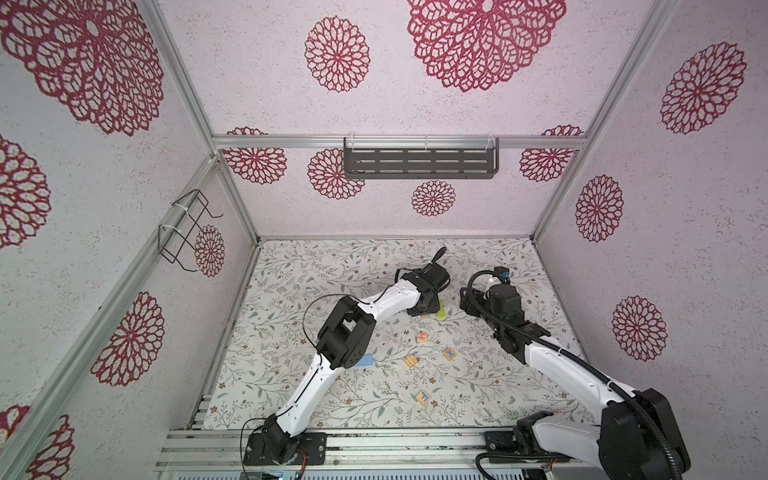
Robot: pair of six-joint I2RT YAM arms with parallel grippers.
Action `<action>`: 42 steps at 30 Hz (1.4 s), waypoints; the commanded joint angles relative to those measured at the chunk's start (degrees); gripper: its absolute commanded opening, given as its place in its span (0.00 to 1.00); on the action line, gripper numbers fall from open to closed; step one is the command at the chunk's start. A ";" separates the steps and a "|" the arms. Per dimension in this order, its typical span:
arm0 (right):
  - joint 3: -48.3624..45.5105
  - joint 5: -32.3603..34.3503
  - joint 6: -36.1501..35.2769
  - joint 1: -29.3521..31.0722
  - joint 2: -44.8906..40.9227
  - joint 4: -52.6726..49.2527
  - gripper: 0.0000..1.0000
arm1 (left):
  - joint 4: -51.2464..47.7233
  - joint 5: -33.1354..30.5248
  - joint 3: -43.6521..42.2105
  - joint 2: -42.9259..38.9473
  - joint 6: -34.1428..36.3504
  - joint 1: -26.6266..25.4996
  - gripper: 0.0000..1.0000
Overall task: Build the wood block tower
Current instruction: 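Set the wood block beside the green block and open left gripper, then move the right gripper toward the orange, red and blue blocks while left arm withdraws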
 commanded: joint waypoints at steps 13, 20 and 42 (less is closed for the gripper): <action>1.02 -1.09 -1.30 -0.34 -3.06 -0.28 0.69 | -4.61 -6.03 -0.47 -5.02 2.25 0.11 0.76; 6.86 -6.97 -6.45 -0.32 0.10 -7.40 0.69 | -3.70 -11.13 -12.30 -17.34 4.47 2.95 0.98; 19.48 -11.13 -26.01 21.11 13.20 -24.36 0.61 | 8.27 -17.49 -63.82 -64.05 3.09 12.24 0.97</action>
